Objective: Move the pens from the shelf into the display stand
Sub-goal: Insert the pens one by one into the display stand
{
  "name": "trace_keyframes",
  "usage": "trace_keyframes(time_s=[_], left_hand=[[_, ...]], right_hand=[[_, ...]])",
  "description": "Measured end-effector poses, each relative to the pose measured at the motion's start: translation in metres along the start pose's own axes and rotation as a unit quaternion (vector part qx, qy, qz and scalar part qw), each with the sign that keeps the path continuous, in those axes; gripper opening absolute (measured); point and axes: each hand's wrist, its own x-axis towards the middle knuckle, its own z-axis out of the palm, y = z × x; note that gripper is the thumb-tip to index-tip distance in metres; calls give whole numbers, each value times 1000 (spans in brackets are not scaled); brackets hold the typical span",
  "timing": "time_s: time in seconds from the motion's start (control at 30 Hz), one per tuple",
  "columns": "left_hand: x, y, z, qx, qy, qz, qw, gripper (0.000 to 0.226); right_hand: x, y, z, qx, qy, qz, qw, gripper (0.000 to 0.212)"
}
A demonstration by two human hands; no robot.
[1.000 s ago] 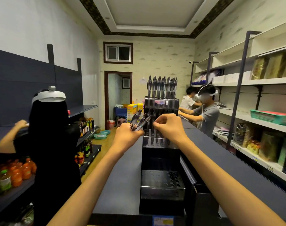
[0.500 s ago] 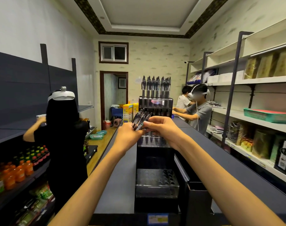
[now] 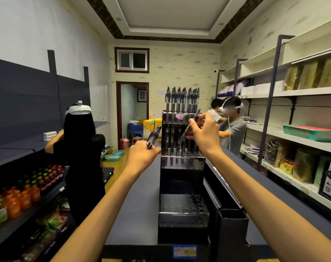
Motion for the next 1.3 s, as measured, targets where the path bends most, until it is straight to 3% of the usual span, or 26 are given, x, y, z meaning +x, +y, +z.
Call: trace_keyframes(time_s=[0.1, 0.3, 1.0, 1.1, 1.17, 1.3], left_hand=[[-1, -3, 0, 20, 4, 13, 1000, 42], [0, -9, 2, 29, 11, 14, 999, 45], [5, -6, 11, 14, -8, 9, 1000, 33], [4, -3, 13, 18, 2, 10, 1000, 30], [4, 1, 14, 19, 12, 18, 1000, 31], [4, 13, 20, 3, 6, 15, 1000, 38]], right_hand=[[1, -1, 5, -98, 20, -78, 992, 18], [1, 6, 18, -142, -19, -101, 985, 18], [-11, 20, 20, -264, -135, -5, 955, 24], [-14, 15, 14, -237, -103, -11, 966, 23], [-17, 9, 10, -160, -83, -16, 984, 20], [-20, -4, 6, -13, -177, 36, 983, 16]])
